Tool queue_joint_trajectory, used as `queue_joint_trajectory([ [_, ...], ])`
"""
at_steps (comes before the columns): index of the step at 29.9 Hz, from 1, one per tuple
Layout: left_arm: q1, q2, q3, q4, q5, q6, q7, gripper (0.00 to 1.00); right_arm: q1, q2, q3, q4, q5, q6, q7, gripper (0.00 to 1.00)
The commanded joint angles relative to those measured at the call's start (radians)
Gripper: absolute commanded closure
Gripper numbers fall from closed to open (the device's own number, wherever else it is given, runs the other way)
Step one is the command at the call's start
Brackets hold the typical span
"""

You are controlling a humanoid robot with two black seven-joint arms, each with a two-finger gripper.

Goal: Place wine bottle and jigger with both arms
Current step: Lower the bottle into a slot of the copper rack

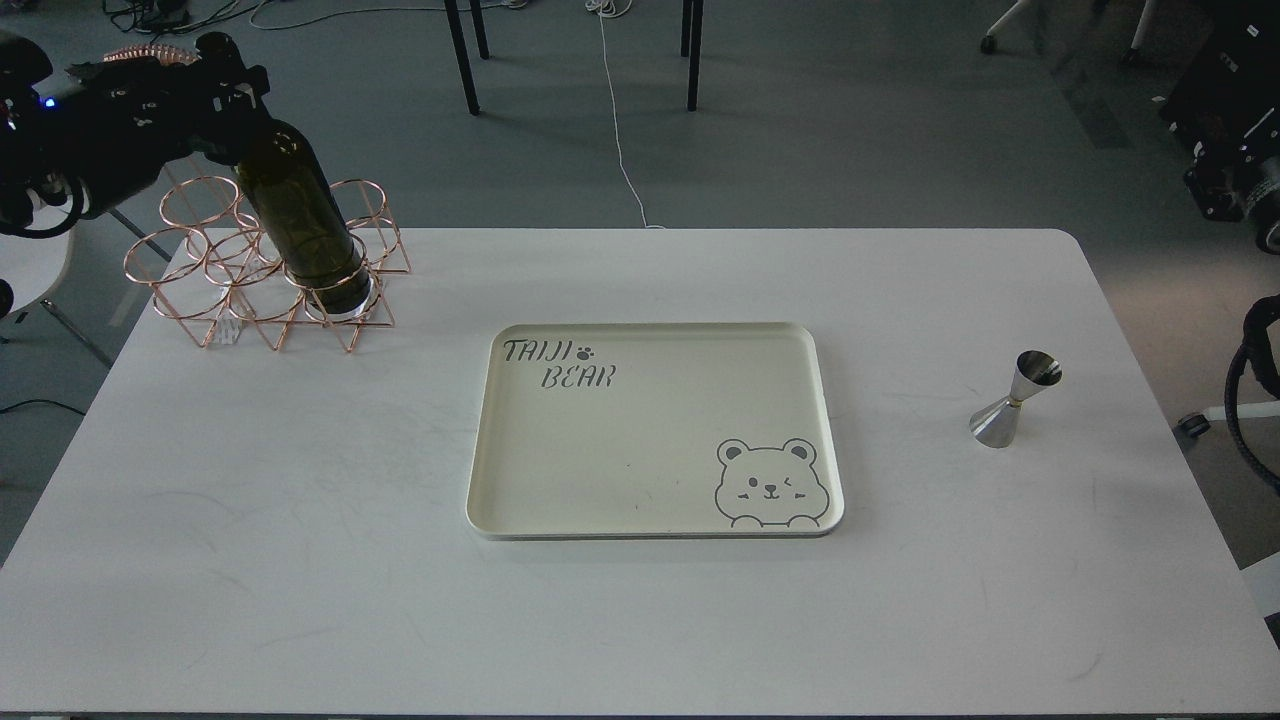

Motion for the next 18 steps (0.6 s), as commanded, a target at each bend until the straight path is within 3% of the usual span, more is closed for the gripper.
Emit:
queue_joint_trajectory([
  [1, -0.006, 0.000, -0.002, -0.001, -0.003, -0.012, -0.001, 0.76, 0.000, 0.000, 0.000, 0.000, -0.001, 0.000, 0.000, 0.04],
  [18, -0.020, -0.003, 0.000, 0.007, -0.007, -0.025, -0.013, 0.74, 0.000, 0.000, 0.000, -0.002, -0.001, 0.000, 0.000, 0.04],
])
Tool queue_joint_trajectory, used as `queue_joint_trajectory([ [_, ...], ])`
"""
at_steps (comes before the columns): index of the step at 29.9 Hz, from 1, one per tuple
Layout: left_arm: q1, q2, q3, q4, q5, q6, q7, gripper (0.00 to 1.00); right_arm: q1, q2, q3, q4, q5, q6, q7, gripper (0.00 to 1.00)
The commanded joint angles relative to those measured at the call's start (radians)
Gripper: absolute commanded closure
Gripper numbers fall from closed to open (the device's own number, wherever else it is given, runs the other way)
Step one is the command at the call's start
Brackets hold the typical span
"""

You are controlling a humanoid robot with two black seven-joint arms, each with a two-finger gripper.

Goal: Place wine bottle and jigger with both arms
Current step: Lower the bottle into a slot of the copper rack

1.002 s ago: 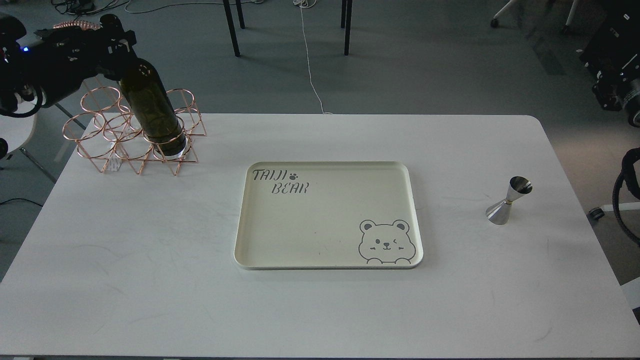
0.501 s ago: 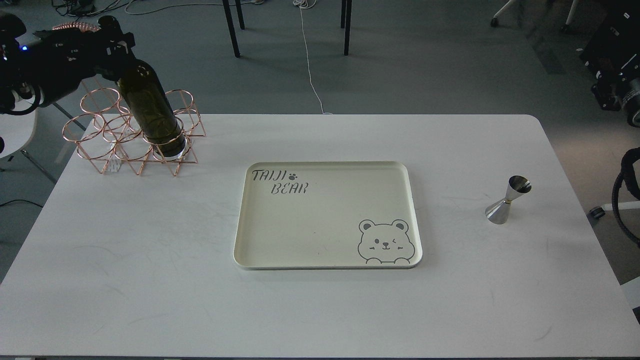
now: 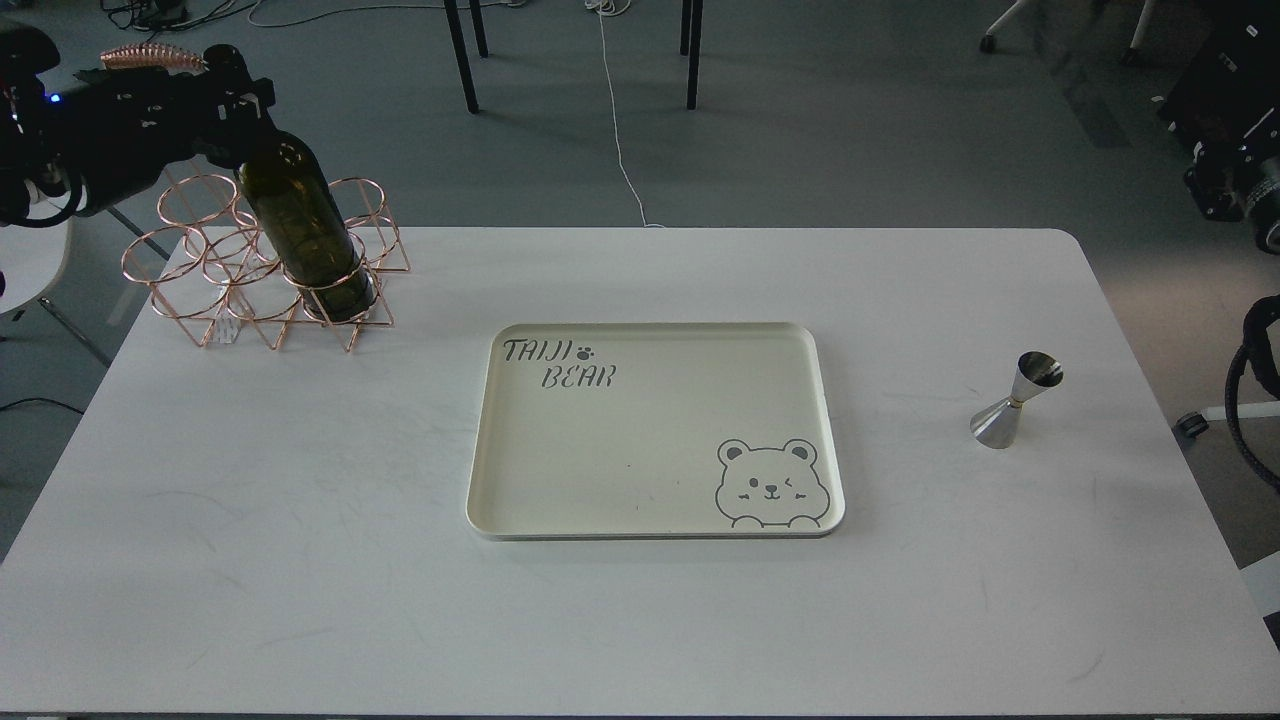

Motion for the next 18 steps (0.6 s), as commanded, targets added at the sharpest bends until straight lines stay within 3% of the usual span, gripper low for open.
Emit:
queue_joint_trajectory([
  [1, 0.003, -0.005, 0.001, 0.008, -0.004, 0.000, 0.001, 0.74, 0.000, 0.000, 0.000, 0.000, 0.000, 0.000, 0.000, 0.04],
  [6, 0.005, -0.006, 0.001, 0.008, -0.004, 0.000, -0.001, 0.69, -0.001, 0.000, 0.000, 0.002, 0.001, 0.000, 0.000, 0.04],
  [10, 0.005, -0.008, 0.001, 0.010, -0.005, 0.001, 0.002, 0.38, -0.001, 0.000, 0.000, 0.002, 0.001, 0.000, 0.000, 0.04],
  [18, 0.003, -0.020, 0.001, 0.016, -0.005, 0.001, 0.002, 0.28, -0.001, 0.000, 0.000, 0.002, 0.000, 0.000, 0.000, 0.04],
])
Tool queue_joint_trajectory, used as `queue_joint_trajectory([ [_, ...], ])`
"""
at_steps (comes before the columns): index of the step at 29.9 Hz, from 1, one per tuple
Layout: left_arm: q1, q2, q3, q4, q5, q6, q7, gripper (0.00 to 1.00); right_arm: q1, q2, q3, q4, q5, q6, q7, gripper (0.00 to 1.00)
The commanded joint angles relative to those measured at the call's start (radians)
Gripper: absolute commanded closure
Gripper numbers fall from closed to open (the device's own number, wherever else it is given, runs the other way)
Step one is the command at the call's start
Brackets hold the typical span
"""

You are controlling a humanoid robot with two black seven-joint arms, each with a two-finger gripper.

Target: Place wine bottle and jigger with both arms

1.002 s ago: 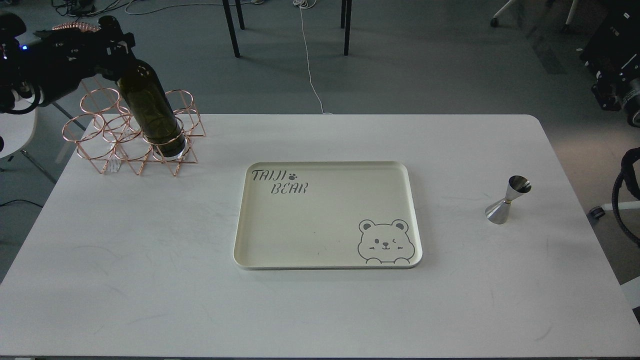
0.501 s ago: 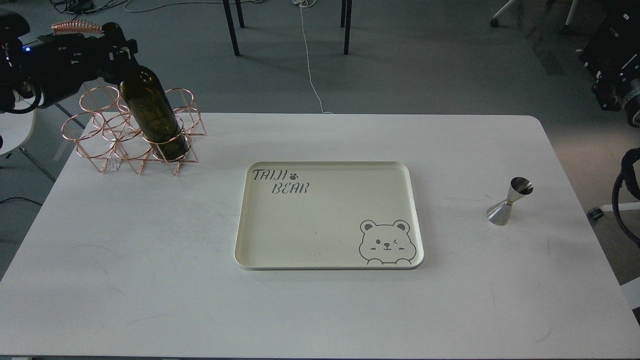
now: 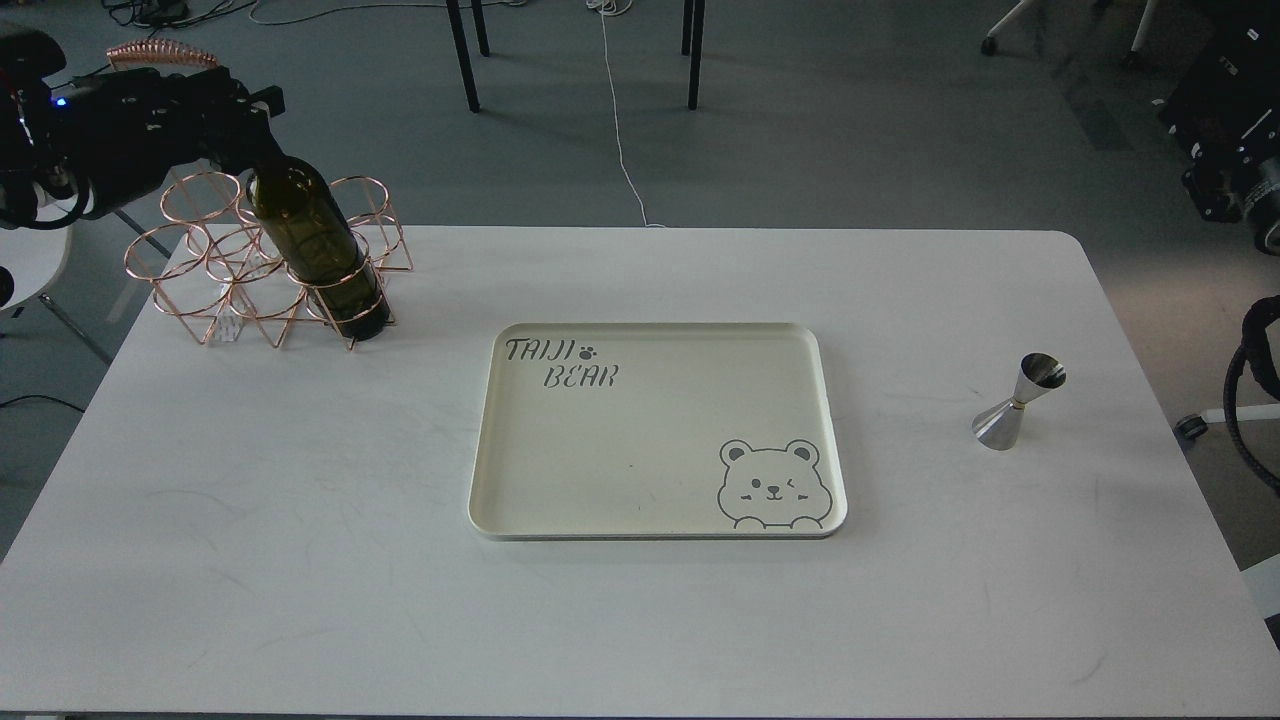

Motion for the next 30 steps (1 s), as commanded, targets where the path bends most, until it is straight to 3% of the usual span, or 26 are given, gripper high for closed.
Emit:
queue_joint_trajectory([
  [1, -0.001, -0.005, 0.000, 0.001, 0.000, 0.002, -0.001, 0.27, 0.000, 0.000, 0.000, 0.000, -0.001, 0.000, 0.000, 0.04],
  [5, -0.002, -0.010, -0.015, 0.001, -0.020, 0.005, 0.001, 0.12, 0.000, 0.000, 0.000, 0.000, -0.001, 0.000, 0.000, 0.04],
  [9, -0.012, -0.018, -0.035, 0.027, -0.174, 0.006, 0.010, 0.06, 0.002, -0.003, 0.000, 0.000, -0.001, 0.000, 0.000, 0.04],
  [22, -0.036, -0.016, -0.037, 0.202, -1.013, 0.003, -0.004, 0.03, 0.002, 0.000, 0.029, -0.014, 0.001, -0.011, 0.005, 0.01],
  [30, 0.004, -0.071, -0.034, 0.349, -1.501, -0.050, -0.005, 0.02, -0.011, -0.011, 0.080, -0.020, 0.007, -0.006, 0.012, 0.01],
])
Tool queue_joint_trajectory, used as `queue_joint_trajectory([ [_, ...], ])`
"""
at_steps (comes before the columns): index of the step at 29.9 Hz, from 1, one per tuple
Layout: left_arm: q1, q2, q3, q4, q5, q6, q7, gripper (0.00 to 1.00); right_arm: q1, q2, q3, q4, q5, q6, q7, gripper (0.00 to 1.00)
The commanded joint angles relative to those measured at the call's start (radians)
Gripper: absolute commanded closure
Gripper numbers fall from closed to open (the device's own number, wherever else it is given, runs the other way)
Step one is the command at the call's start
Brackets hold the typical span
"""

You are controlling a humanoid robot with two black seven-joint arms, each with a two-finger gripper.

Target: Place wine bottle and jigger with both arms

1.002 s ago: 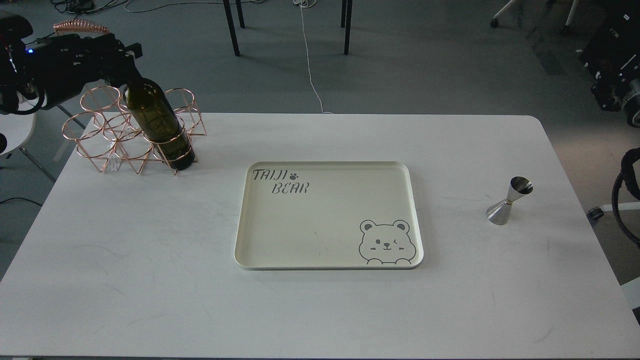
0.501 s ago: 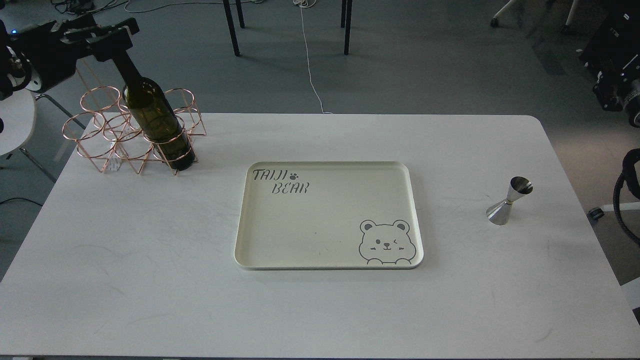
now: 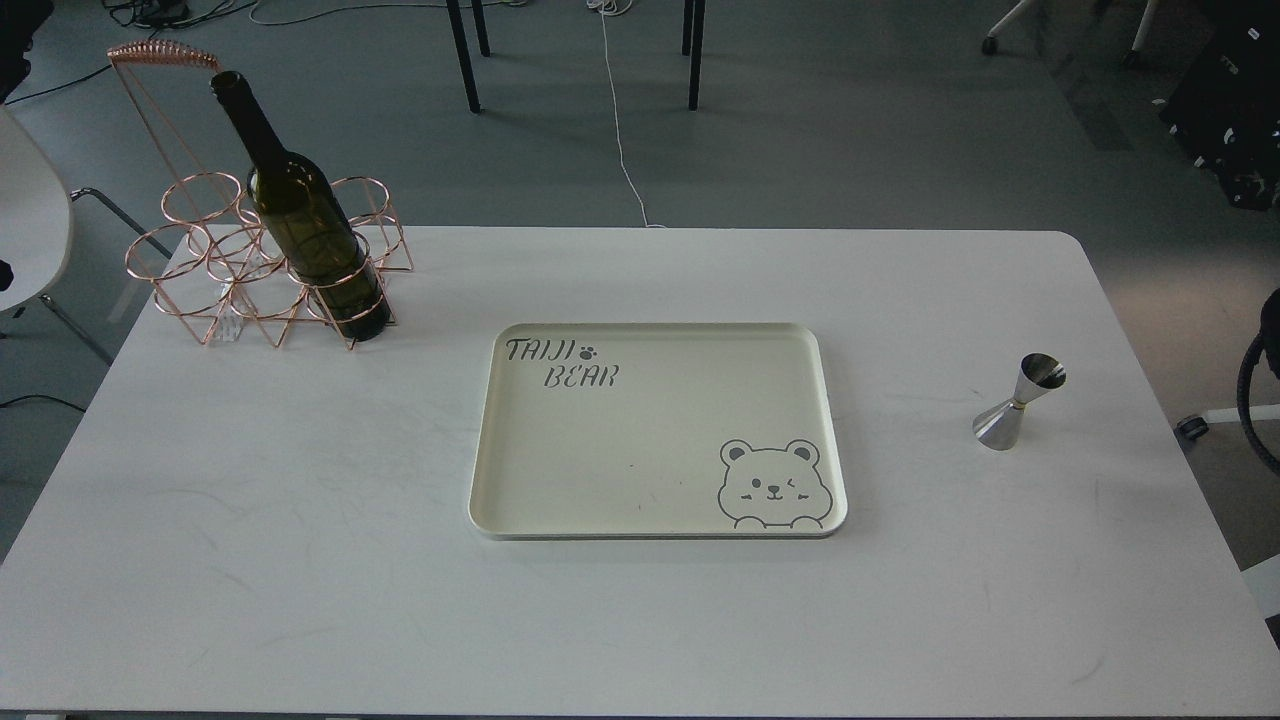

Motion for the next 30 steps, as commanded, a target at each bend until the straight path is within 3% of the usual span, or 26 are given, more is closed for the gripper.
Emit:
queue_joint_trajectory([
  [1, 0.034, -0.050, -0.002, 0.073, -0.213, -0.055, -0.001, 0.02, -0.011, -0.002, 0.020, -0.001, 0.005, 0.003, -0.003, 0.01],
  [6, 0.085, -0.083, -0.002, 0.150, -0.511, -0.188, -0.031, 0.03, -0.041, 0.000, 0.020, -0.002, 0.118, 0.009, -0.014, 0.01],
  [10, 0.146, -0.098, -0.004, 0.164, -0.701, -0.275, -0.031, 0.02, -0.064, 0.000, 0.020, -0.016, 0.225, 0.079, -0.052, 0.01],
  [15, 0.226, -0.130, -0.080, 0.165, -0.829, -0.311, -0.027, 0.02, -0.079, 0.009, 0.021, -0.068, 0.333, 0.203, -0.058, 0.01],
  [22, 0.364, -0.210, -0.286, 0.165, -0.838, -0.368, -0.020, 0.02, -0.140, 0.064, 0.024, -0.098, 0.474, 0.223, -0.110, 0.01],
  [30, 0.427, -0.232, -0.312, 0.164, -0.838, -0.373, -0.031, 0.02, -0.173, 0.081, 0.047, -0.108, 0.474, 0.292, -0.110, 0.01],
])
